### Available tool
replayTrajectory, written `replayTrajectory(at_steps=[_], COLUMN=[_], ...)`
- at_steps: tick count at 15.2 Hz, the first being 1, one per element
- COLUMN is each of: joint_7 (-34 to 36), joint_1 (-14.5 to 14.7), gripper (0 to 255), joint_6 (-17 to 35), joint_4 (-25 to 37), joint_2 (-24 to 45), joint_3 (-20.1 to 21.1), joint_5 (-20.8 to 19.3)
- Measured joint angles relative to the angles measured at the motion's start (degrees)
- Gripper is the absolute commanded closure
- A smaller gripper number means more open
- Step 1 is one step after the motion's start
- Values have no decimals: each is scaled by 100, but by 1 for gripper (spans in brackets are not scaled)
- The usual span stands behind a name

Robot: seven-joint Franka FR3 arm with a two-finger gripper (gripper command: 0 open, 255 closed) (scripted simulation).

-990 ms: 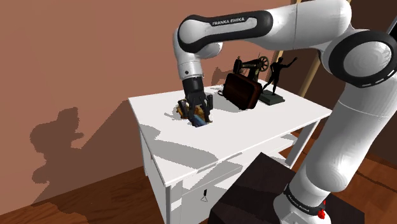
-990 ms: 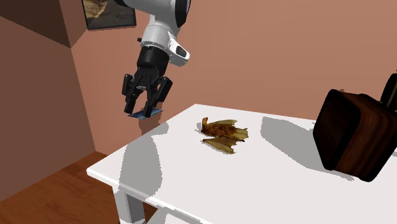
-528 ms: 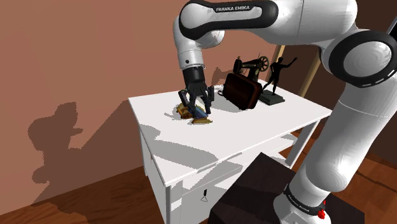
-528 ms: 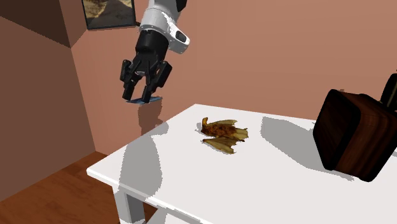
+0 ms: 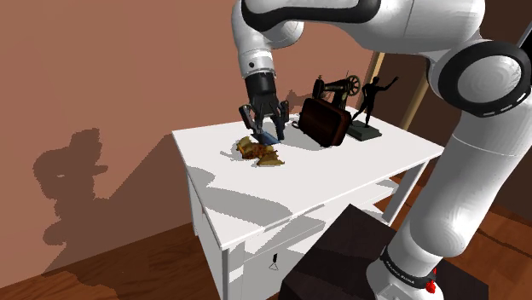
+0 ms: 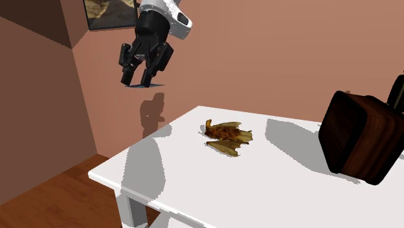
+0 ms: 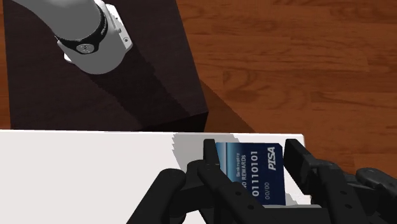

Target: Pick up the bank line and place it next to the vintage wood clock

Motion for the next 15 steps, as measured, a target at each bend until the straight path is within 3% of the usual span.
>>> replayTrajectory(at_steps=[6,15], joint_7=[56,-1269], joint_1=[-43,-641], gripper=[255,255], joint_6=[-406,-675], joint_4=[424,-354], joint_2=[24,-720], joint_3=[-34,-633], joint_5=[14,-485])
